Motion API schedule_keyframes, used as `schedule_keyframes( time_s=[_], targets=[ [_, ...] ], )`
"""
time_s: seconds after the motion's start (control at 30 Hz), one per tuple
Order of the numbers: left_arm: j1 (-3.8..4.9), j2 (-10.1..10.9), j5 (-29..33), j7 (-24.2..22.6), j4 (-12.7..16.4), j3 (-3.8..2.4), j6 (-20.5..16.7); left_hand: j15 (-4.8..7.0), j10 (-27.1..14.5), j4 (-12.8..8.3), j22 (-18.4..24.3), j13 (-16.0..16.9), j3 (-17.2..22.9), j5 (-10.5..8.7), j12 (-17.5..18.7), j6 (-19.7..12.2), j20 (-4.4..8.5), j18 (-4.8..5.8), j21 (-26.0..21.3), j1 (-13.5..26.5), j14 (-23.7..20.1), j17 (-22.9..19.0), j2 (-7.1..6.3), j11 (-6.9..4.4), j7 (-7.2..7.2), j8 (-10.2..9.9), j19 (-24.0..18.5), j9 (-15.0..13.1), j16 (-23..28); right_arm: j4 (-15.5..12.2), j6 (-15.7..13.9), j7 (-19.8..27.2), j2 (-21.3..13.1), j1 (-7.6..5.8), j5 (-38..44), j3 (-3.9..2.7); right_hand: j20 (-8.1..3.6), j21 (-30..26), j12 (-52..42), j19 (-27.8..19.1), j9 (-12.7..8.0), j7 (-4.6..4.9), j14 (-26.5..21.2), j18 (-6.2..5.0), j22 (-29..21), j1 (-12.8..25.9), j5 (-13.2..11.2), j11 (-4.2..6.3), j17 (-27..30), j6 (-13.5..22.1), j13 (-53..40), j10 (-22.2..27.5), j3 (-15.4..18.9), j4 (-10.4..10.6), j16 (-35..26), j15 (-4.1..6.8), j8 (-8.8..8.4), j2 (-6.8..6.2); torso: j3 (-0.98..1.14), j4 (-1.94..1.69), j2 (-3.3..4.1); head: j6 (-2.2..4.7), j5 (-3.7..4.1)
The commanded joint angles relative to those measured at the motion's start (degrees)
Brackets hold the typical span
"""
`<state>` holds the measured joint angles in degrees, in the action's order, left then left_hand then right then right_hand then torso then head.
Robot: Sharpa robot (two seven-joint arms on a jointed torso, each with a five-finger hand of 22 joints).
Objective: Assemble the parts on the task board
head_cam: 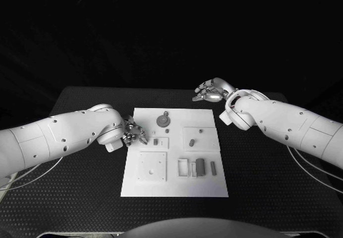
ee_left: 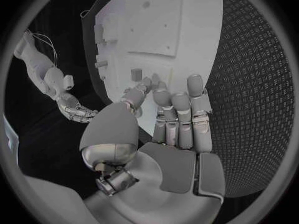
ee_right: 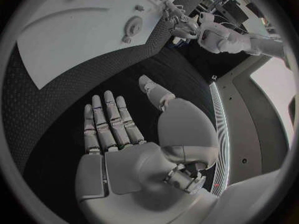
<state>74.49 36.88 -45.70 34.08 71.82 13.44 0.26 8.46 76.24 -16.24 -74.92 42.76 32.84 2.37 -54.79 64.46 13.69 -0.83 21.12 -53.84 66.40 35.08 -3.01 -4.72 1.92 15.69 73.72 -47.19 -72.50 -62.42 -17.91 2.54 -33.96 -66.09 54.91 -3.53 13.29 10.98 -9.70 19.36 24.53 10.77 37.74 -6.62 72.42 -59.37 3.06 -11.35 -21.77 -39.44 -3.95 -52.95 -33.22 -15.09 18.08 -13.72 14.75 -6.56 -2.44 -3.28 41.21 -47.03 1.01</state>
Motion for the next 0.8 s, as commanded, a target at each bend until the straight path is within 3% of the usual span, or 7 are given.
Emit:
schedule_keyframes(
  time_s=[0.03,0.8],
  targets=[
    [-0.39,-0.25,0.3,0.22,0.04,0.22,0.45,0.04,-0.29,0.21,-1.14,-0.09,-0.19,0.4,-0.26,-0.19,0.21,0.46,0.3,-0.59,-0.34,-0.09,0.1,0.25,0.01,-0.27,-0.02,-0.01,-0.35,-0.02,0.61,0.21,0.03,0.02,0.1,-0.02,0.04,-0.24,0.32,-0.21,-0.1,2.67,-0.03,0.93,0.08,0.01,-0.05,-0.1,0.06,0.32,0.07,-0.29,0.18,0.18,-0.39,-0.26,0.38,0.1,-0.01,0.0,0.02,0.01,0.04],
    [-0.39,-0.5,0.96,0.2,-0.1,0.22,1.31,0.06,-0.36,0.64,-1.1,-0.13,-0.36,0.4,-0.29,-0.13,0.21,0.45,0.26,0.06,-0.41,-0.16,-0.33,0.27,0.03,-0.35,-0.03,0.19,-0.39,-0.03,0.75,0.18,0.03,0.03,0.1,-0.02,0.04,-0.32,0.45,-0.21,-0.12,2.68,-0.04,0.93,0.17,0.01,-0.05,-0.1,0.11,0.33,0.07,-0.36,0.19,0.18,-0.42,-0.27,0.41,0.12,0.0,0.0,0.01,-0.05,0.13]
  ],
)
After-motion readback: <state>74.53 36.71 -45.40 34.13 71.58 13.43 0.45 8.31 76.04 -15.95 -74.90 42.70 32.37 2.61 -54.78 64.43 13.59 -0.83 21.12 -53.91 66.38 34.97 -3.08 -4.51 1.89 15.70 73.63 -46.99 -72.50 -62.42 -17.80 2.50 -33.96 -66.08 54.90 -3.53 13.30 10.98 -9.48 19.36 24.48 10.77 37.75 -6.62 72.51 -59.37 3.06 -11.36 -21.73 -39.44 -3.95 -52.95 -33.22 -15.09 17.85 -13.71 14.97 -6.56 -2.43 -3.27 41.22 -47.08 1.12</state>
